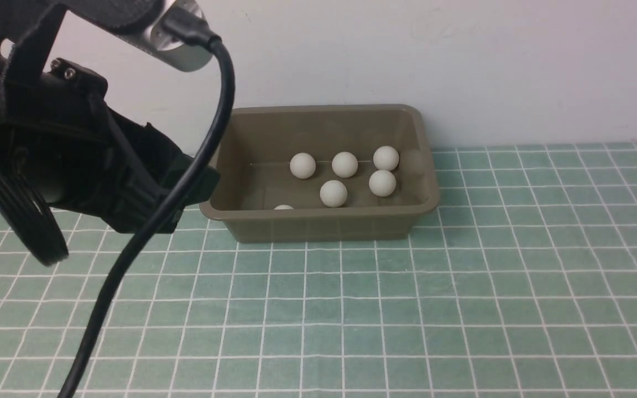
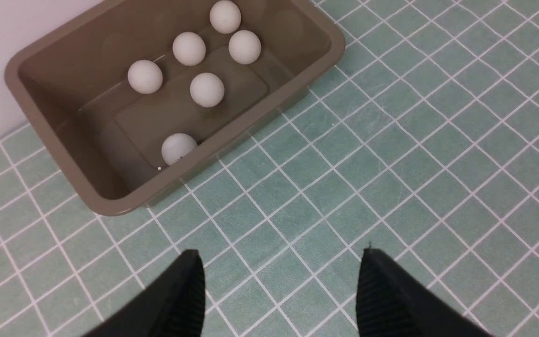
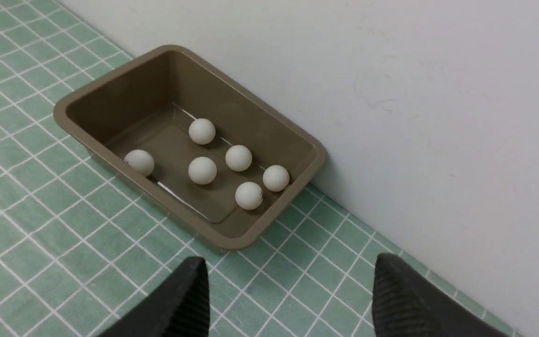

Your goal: Put the table tennis balls in the box on the green coffee tablecloth.

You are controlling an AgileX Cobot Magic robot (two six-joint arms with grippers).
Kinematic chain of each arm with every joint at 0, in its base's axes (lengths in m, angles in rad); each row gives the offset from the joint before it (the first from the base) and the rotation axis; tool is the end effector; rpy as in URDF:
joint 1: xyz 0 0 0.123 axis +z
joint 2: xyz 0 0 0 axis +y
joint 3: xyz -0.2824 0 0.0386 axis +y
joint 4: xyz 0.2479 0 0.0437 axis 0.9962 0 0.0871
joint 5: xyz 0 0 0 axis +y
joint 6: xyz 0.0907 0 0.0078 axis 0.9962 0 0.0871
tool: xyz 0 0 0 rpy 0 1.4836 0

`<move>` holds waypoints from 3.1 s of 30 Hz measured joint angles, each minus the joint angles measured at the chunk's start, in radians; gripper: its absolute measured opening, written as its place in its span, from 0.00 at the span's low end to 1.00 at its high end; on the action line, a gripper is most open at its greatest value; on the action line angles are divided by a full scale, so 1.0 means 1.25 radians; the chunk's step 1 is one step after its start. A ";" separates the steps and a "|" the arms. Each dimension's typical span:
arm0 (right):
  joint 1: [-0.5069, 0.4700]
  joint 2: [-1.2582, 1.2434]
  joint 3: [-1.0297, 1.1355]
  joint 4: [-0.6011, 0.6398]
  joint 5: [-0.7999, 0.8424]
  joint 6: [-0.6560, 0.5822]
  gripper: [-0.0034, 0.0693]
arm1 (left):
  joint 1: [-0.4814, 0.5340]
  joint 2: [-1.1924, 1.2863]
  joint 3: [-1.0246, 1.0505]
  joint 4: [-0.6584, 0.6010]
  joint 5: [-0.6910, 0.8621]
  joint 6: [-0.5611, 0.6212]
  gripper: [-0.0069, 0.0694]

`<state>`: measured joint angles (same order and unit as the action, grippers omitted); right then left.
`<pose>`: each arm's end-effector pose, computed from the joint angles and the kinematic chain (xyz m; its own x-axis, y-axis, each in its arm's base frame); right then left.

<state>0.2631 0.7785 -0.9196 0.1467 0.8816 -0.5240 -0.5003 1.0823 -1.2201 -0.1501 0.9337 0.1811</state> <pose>0.1300 0.0457 0.3722 -0.3857 -0.5331 -0.7530 -0.5569 0.7852 -0.2707 0.1790 -0.1103 0.4093 -0.5143 0.3844 -0.7666 0.6061 0.7953 -0.0078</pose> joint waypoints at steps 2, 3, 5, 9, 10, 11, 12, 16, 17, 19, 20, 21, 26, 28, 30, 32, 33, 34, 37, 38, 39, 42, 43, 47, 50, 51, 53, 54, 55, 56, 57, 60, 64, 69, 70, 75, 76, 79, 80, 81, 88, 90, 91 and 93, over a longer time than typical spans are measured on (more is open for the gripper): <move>0.000 -0.027 0.060 -0.005 -0.030 0.000 0.64 | 0.000 0.000 0.000 0.000 0.000 0.000 0.61; 0.000 -0.048 0.098 -0.009 -0.048 0.002 0.64 | 0.000 0.000 0.000 0.000 0.001 0.000 0.61; 0.000 -0.112 0.186 -0.018 -0.100 0.009 0.64 | 0.000 0.000 0.000 -0.006 0.002 0.000 0.61; 0.000 -0.238 0.338 -0.029 -0.168 0.035 0.64 | 0.000 0.000 0.000 -0.021 0.002 0.008 0.61; 0.000 -0.274 0.374 -0.029 -0.196 0.037 0.64 | 0.000 0.000 0.000 -0.023 0.002 0.012 0.61; 0.000 -0.299 0.395 -0.029 -0.216 0.039 0.64 | 0.000 0.000 0.000 -0.027 0.002 0.017 0.61; 0.000 -0.332 0.413 -0.029 -0.230 0.040 0.64 | 0.000 0.000 0.000 -0.029 0.002 0.021 0.61; 0.000 -0.457 0.465 -0.031 -0.293 0.044 0.63 | 0.000 0.000 0.000 -0.049 0.002 0.037 0.61; 0.000 -0.483 0.470 -0.031 -0.295 0.044 0.62 | 0.000 0.000 0.000 -0.055 0.002 0.043 0.61; 0.000 -0.530 0.473 -0.032 -0.297 0.044 0.60 | 0.000 0.000 0.000 -0.065 0.002 0.049 0.61; 0.000 -0.542 0.473 -0.032 -0.297 0.044 0.59 | 0.000 0.000 0.000 -0.067 0.001 0.053 0.61; 0.000 -0.546 0.473 -0.032 -0.297 0.044 0.59 | 0.000 0.000 0.000 -0.072 0.001 0.057 0.61; 0.000 -0.555 0.473 -0.034 -0.294 0.044 0.54 | 0.000 0.000 0.000 -0.086 0.000 0.067 0.61; 0.000 -0.555 0.473 -0.034 -0.289 0.044 0.53 | 0.000 0.000 0.000 -0.090 0.000 0.068 0.61; 0.000 -0.555 0.473 -0.034 -0.287 0.044 0.52 | 0.000 0.000 0.000 -0.093 0.000 0.068 0.61; 0.000 -0.555 0.473 -0.034 -0.287 0.044 0.51 | 0.000 0.000 0.000 -0.095 0.000 0.068 0.61; 0.000 -0.555 0.473 -0.034 -0.286 0.044 0.51 | 0.000 0.000 0.000 -0.095 0.000 0.068 0.61; 0.000 -0.555 0.473 -0.034 -0.286 0.044 0.51 | 0.000 0.000 0.000 -0.096 0.000 0.068 0.61; 0.000 -0.555 0.473 -0.034 -0.285 0.044 0.51 | 0.000 0.000 0.000 -0.097 0.000 0.068 0.61; 0.000 -0.555 0.473 -0.034 -0.284 0.044 0.51 | 0.000 0.000 0.000 -0.098 0.000 0.068 0.61; 0.000 -0.555 0.473 -0.034 -0.284 0.044 0.51 | 0.000 0.000 0.000 -0.098 0.000 0.068 0.61; 0.000 -0.555 0.473 -0.034 -0.284 0.044 0.51 | 0.000 0.000 0.000 -0.098 0.000 0.068 0.61; 0.000 -0.555 0.473 -0.034 -0.284 0.044 0.51 | 0.000 0.000 0.000 -0.098 0.000 0.068 0.61; 0.000 -0.555 0.473 -0.034 -0.284 0.044 0.51 | 0.000 0.000 0.000 -0.098 0.000 0.068 0.61; 0.000 -0.555 0.473 -0.034 -0.284 0.044 0.51 | 0.000 0.000 0.000 -0.098 0.000 0.068 0.61; 0.000 -0.555 0.473 -0.028 -0.284 0.044 0.51 | 0.000 0.000 0.000 -0.098 0.000 0.068 0.61; 0.000 -0.555 0.477 0.000 -0.284 0.044 0.51 | 0.000 0.000 0.000 -0.099 0.000 0.068 0.61; 0.000 -0.555 0.480 0.023 -0.285 0.044 0.51 | 0.000 0.000 0.000 -0.103 0.000 0.068 0.61; 0.000 -0.555 0.487 0.053 -0.286 0.044 0.51 | 0.000 0.000 0.000 -0.107 0.000 0.068 0.61; 0.000 -0.555 0.494 0.075 -0.292 0.044 0.51 | 0.000 0.000 0.000 -0.112 0.000 0.068 0.61; 0.000 -0.555 0.504 0.095 -0.297 0.044 0.51 | 0.000 0.000 0.000 -0.115 0.000 0.068 0.61; 0.000 -0.555 0.548 0.116 -0.303 0.044 0.51 | 0.000 0.000 0.000 -0.132 0.000 0.068 0.61; 0.000 -0.567 0.604 0.124 -0.296 0.044 0.51 | 0.000 0.000 0.000 -0.149 0.000 0.068 0.61; 0.000 -0.602 0.650 0.146 -0.283 0.044 0.51 | 0.000 0.000 0.000 -0.153 0.000 0.068 0.61; 0.000 -0.607 0.656 0.148 -0.283 0.044 0.51 | 0.000 0.000 0.000 -0.153 0.000 0.068 0.61; 0.000 -0.618 0.673 0.151 -0.285 0.044 0.51 | 0.000 0.000 0.000 -0.159 0.000 0.068 0.61; 0.000 -0.618 0.676 0.153 -0.285 0.044 0.51 | 0.000 0.000 0.000 -0.159 0.000 0.068 0.61; 0.000 -0.618 0.684 0.153 -0.288 0.044 0.51 | 0.000 0.000 0.000 -0.160 0.000 0.068 0.61; 0.000 -0.618 0.688 0.153 -0.290 0.044 0.51 | 0.000 0.000 0.000 -0.161 0.000 0.068 0.61; 0.000 -0.618 0.692 0.153 -0.291 0.044 0.51 | 0.000 0.000 0.000 -0.161 0.000 0.068 0.61; 0.000 -0.618 0.717 0.151 -0.308 0.044 0.51 | 0.000 0.000 0.000 -0.166 0.000 0.068 0.61; 0.000 -0.618 0.716 0.151 -0.308 0.044 0.51 | 0.000 0.000 0.000 -0.171 0.000 0.068 0.61; 0.000 -0.618 0.716 0.151 -0.309 0.044 0.51 | 0.000 0.000 0.000 -0.173 0.000 0.068 0.61; 0.000 -0.618 0.716 0.151 -0.309 0.044 0.51 | 0.000 0.000 0.000 -0.180 0.000 0.070 0.61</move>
<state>0.2631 0.0056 -0.0241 0.3349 0.4957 -0.4683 -0.5003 1.0823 -1.2201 -0.3748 0.9339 0.2685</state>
